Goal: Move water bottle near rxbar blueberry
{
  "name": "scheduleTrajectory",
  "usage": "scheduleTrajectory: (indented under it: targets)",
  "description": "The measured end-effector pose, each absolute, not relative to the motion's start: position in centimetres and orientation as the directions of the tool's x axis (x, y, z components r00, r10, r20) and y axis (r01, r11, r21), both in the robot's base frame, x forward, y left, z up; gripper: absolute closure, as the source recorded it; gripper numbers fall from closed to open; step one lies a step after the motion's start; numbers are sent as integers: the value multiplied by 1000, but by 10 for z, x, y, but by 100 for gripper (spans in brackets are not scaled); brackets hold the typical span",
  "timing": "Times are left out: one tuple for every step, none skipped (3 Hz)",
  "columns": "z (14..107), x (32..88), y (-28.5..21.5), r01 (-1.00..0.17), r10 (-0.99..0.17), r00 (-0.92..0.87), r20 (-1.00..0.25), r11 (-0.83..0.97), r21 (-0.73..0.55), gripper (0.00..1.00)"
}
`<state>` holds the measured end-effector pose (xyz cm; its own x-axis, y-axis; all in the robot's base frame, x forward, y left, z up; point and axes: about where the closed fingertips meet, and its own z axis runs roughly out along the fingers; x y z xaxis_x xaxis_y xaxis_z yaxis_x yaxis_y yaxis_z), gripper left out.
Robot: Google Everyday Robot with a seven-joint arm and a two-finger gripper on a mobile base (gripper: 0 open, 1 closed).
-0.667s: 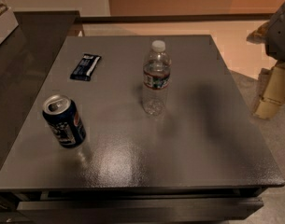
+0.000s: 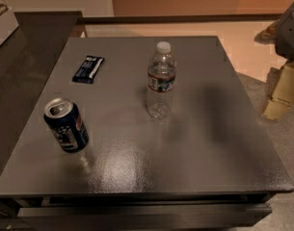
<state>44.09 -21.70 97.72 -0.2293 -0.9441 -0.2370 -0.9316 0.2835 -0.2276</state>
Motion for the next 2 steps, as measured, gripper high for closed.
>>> scheduleTrajectory:
  targets:
    - [971,455,-208,-928,-921,-238,-308,309,-207,0]
    - [964,474,-189,-926,-889,-224,-399,322,-198,0]
